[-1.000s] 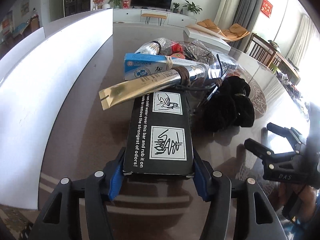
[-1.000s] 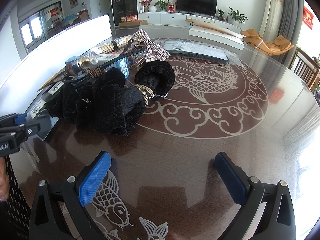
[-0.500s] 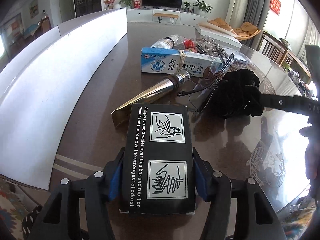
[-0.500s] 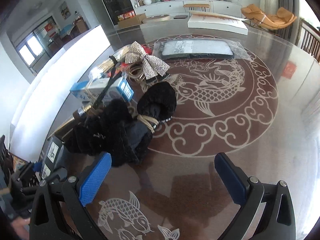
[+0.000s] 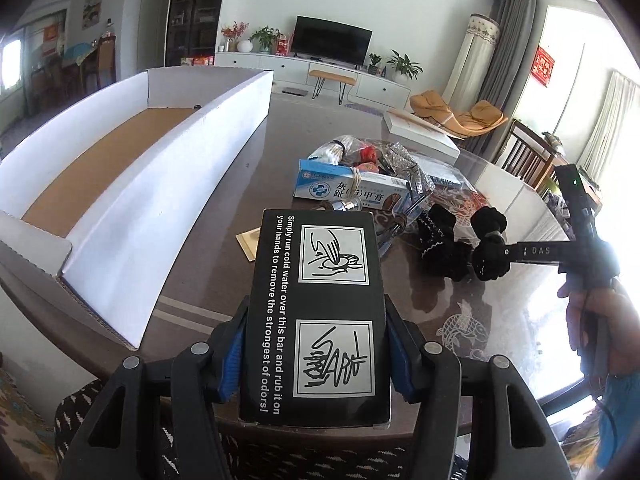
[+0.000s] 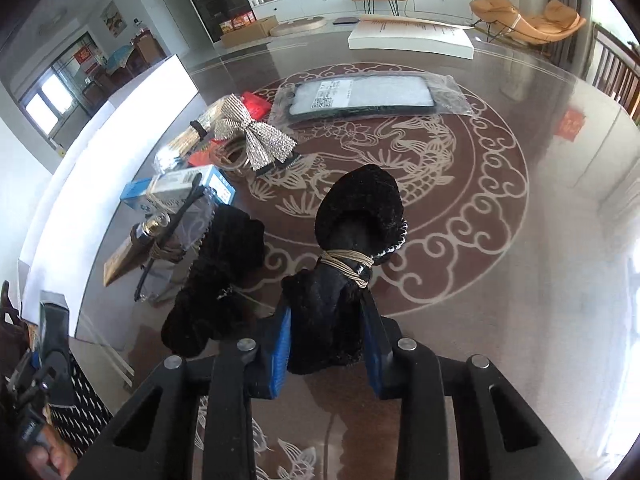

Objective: Organize objects

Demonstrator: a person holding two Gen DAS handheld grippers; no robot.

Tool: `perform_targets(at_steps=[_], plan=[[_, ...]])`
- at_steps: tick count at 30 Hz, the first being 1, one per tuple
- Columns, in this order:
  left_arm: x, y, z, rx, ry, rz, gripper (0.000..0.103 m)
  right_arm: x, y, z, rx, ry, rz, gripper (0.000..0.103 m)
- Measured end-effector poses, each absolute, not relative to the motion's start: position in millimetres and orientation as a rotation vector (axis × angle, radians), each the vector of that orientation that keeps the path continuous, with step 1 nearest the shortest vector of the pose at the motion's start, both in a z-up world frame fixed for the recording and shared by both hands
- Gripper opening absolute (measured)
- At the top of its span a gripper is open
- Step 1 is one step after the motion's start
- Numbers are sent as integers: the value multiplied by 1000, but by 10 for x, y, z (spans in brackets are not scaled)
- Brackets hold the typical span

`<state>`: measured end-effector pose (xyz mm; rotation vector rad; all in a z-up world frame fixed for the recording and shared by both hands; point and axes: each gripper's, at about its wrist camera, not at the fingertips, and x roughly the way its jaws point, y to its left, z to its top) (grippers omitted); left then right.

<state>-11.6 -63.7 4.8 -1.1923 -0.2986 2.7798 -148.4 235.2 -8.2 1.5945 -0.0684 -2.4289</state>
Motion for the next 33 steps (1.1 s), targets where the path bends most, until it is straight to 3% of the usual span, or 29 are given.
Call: perform_targets(at_steps=[4,8,10,15,20,24,29,33], plan=[[-94,-648,77,-1190,-301,2791,58,-1468,2474,-82,1594,-118,-2449,65],[-66,-648,103,-1194,-313,2792,58,-1646,2469,-148,1618,-165,-2448,65],[-39,-676,164,-1182,-326,2794,58,-1701,2408,-212,1636,-123,-2447,39],[55,-977,476,-1116,-443,2823,58,-1665,2309,-71,1541,-67,-2499,35],[-86,-1724,820,-1098,-589,2938,58,-1539,1702,623,1272,8,-2455,35],[-479,-2267,835,-1220,-556,3034,58,-1595,652,1052,1102,49,-2279,35],[-893,-2649,624,-1455,-525,3003,59,-1703,-695,1207,1014,123,-2093,36],[-969,-2719,520,-1501,-537,3018,64,-1848,-1329,1020,1076,109,-2008,63]])
